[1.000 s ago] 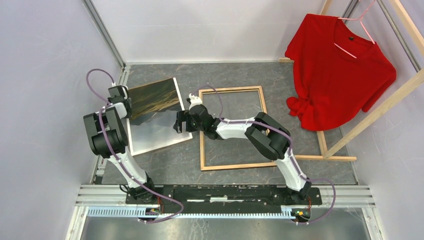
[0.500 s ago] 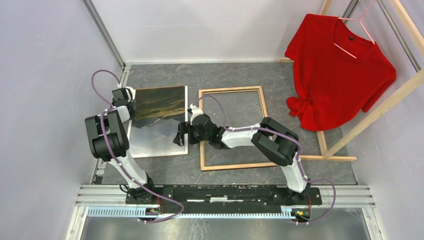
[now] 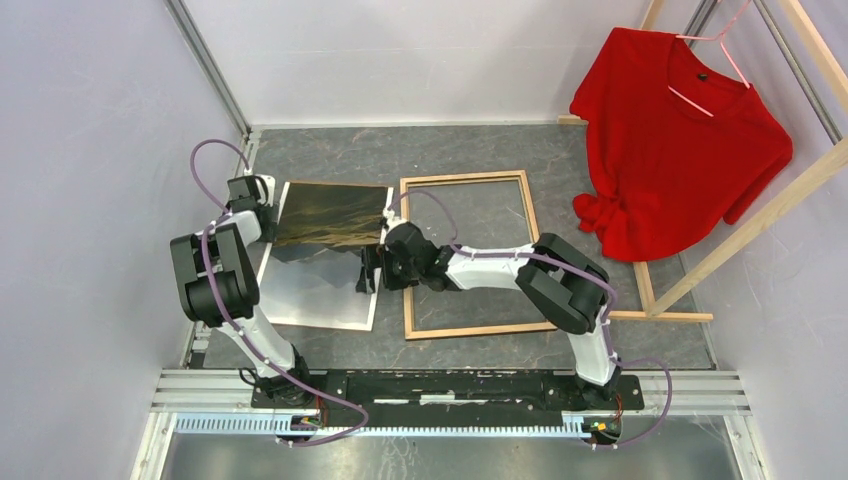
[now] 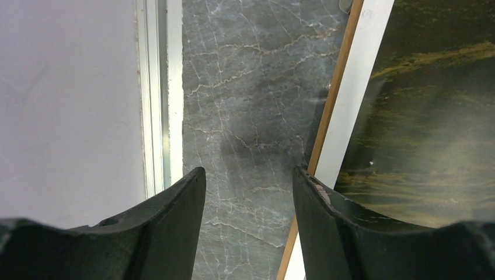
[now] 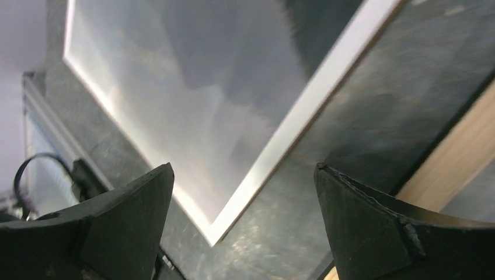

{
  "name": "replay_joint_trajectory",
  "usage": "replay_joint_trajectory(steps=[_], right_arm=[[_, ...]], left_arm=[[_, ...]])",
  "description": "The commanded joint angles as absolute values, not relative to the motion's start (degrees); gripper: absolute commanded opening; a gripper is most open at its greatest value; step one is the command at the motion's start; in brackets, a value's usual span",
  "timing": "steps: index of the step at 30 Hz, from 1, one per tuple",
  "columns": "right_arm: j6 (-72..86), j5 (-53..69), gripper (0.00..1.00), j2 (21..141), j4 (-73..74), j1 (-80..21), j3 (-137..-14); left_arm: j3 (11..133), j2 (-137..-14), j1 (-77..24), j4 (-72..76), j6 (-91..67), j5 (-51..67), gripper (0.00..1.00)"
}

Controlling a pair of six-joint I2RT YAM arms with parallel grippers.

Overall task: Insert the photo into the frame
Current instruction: Adjust the photo frame item at the center of the board.

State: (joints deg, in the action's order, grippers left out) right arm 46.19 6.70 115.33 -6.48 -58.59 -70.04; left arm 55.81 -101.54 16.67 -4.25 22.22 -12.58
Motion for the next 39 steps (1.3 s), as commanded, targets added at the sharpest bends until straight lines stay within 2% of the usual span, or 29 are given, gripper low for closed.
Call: replay_joint_trajectory(steps=[1, 9, 17, 28, 39], right_arm=[[44.2, -2.6, 0.98, 118.5, 5.8, -54.4, -75.3], [44.6, -3.7, 0.98, 128.0, 8.0, -51.0, -88.6], [47.0, -6.4, 0.98, 133.4, 7.7, -48.8, -95.0], [47.4, -6.1, 0.98, 132.3, 4.4, -48.0, -92.5], [42.6, -8.6, 0.95, 127.1, 2.0, -50.6, -92.5]], left_arm=[[58.8, -100.8, 18.0, -14.6, 24.6, -9.3, 0.65], [63.7, -101.3, 18.0, -17.0, 23.7, -9.6, 0.67], [68.4, -106.5, 17.7, -17.4, 21.5, -10.0, 0.69], [64.7, -110.3, 14.3, -15.6, 20.2, -9.9, 0.65], [59.2, -109.4, 11.0, -12.1, 20.6, -16.3, 0.64]])
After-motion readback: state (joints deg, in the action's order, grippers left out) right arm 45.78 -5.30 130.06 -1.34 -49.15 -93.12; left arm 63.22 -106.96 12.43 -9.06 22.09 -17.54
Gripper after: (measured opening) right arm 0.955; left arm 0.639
